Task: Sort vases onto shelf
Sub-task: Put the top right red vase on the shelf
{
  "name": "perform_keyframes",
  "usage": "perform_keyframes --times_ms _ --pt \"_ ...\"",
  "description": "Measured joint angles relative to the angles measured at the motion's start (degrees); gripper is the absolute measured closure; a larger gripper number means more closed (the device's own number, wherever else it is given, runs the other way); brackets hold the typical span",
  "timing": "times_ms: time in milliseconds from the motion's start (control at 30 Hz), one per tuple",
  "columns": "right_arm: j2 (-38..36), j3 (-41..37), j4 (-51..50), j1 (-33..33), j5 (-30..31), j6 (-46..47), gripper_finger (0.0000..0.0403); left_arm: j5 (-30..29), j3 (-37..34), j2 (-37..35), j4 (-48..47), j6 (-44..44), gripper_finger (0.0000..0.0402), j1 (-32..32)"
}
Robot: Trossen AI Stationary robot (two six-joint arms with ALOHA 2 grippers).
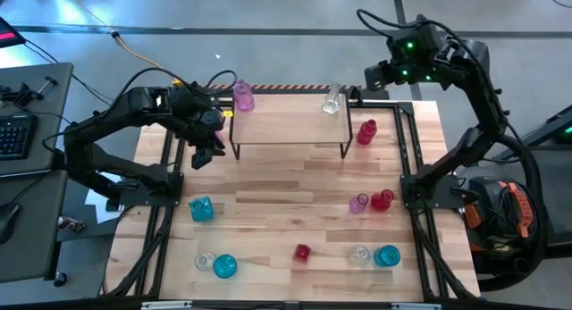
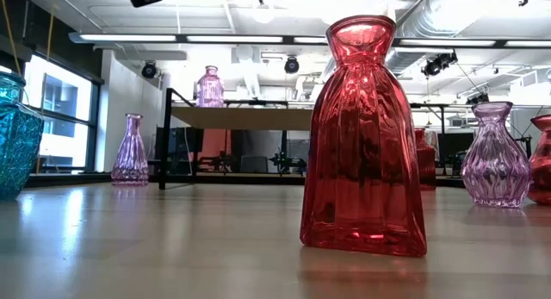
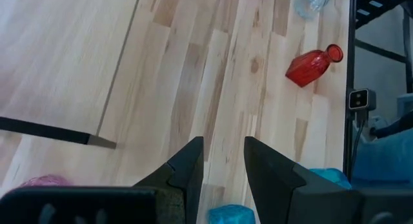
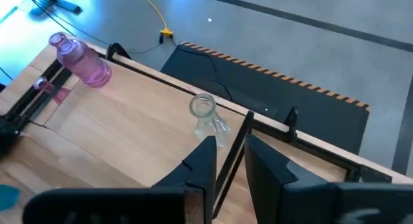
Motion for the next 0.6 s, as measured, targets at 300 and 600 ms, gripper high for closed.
perform_keyframes --times_ms 300,600 --pt "0.0 0.0 0.0 -8.2 -0.6 -3.3 0.0305 -0.1 0.0 0.0 0.0 0.0 0.0298 0.0" --pt "-0.4 -1.4 0.3 -18.2 -5.5 -4.7 0.03 -0.1 0.0 0.0 0.0 0.0 0.0298 0.0"
